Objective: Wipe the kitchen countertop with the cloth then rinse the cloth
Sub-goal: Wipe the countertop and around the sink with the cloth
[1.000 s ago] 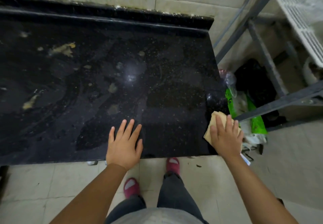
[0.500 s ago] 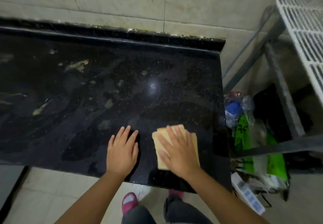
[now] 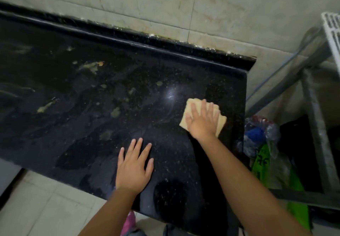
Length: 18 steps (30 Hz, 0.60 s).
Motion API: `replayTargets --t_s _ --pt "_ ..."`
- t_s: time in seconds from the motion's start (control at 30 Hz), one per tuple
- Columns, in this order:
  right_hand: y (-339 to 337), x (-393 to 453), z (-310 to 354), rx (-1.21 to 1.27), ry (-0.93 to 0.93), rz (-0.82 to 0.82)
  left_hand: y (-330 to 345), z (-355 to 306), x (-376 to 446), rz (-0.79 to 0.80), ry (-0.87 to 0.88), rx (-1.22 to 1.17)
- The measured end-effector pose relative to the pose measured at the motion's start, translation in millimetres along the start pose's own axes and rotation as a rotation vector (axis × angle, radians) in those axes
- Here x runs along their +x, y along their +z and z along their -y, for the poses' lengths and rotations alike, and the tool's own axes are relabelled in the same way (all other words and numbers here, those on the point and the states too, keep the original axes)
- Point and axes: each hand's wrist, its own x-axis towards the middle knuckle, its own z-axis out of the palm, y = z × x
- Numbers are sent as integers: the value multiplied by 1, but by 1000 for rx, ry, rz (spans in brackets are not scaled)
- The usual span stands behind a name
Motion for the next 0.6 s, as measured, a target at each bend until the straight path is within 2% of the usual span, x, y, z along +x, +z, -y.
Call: replayTargets --t_s 0.1,0.13,0.23,0.33,0.43,0.5,0.6 --pt "20 -24 24 -34 -278 -56 -6 0 7 4 0 -20" --pt "27 -40 21 -63 -366 -102 -7 0 9 4 9 -12" --pt "48 -89 -20 -98 -506 -81 -5 1 8 -4 36 14" --pt "37 -96 -77 -144 -389 -30 -8 0 10 -4 25 -19" --pt "8 -50 -97 -103 -195 -28 -7 -1 12 -20 3 -40" --pt "-4 -13 -91 -80 -31 -80 -3 -2 9 -34 11 1" --pt "-19 35 -43 -5 167 -15 0 -4 4 -30 -6 11"
